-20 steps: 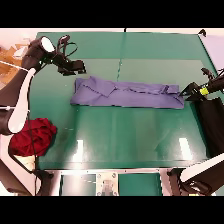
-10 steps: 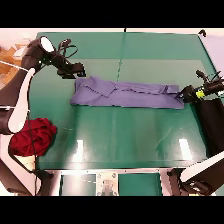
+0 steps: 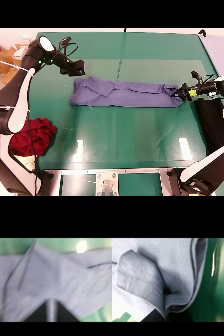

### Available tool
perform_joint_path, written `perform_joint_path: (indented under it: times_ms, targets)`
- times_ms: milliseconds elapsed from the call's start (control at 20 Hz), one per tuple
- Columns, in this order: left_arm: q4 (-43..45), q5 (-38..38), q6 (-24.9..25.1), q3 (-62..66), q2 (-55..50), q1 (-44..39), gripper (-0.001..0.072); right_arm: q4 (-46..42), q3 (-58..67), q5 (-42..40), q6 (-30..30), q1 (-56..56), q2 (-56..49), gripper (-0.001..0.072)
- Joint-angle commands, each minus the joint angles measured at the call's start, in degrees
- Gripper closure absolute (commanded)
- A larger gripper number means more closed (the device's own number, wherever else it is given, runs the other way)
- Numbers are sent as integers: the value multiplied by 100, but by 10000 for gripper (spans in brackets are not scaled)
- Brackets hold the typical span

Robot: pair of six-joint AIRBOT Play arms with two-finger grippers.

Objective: Fold the shirts.

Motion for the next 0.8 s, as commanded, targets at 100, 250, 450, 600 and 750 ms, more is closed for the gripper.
perform_joint_path:
  times_ms: [100, 250, 450, 600, 750]
  targets:
    - [-1019, 896, 326, -15, -190, -629, 689, 898, 400, 1207, 372, 17, 509, 696]
    - [-1032, 1436, 343, -17, -651, -1506, 688, 1292, 407, 1355, 627, 120, 1191, 695]
    - [-1569, 2739, 337, -15, -1333, -2535, 688, 1958, 407, 1394, 647, 391, 2094, 695]
    - [-2341, 3381, 339, 79, -1711, -2914, 689, 2544, 407, 1388, 647, 577, 2540, 695]
    - [-2791, 3604, 339, 203, -1967, -3062, 688, 2686, 424, 1344, 643, 734, 2649, 695]
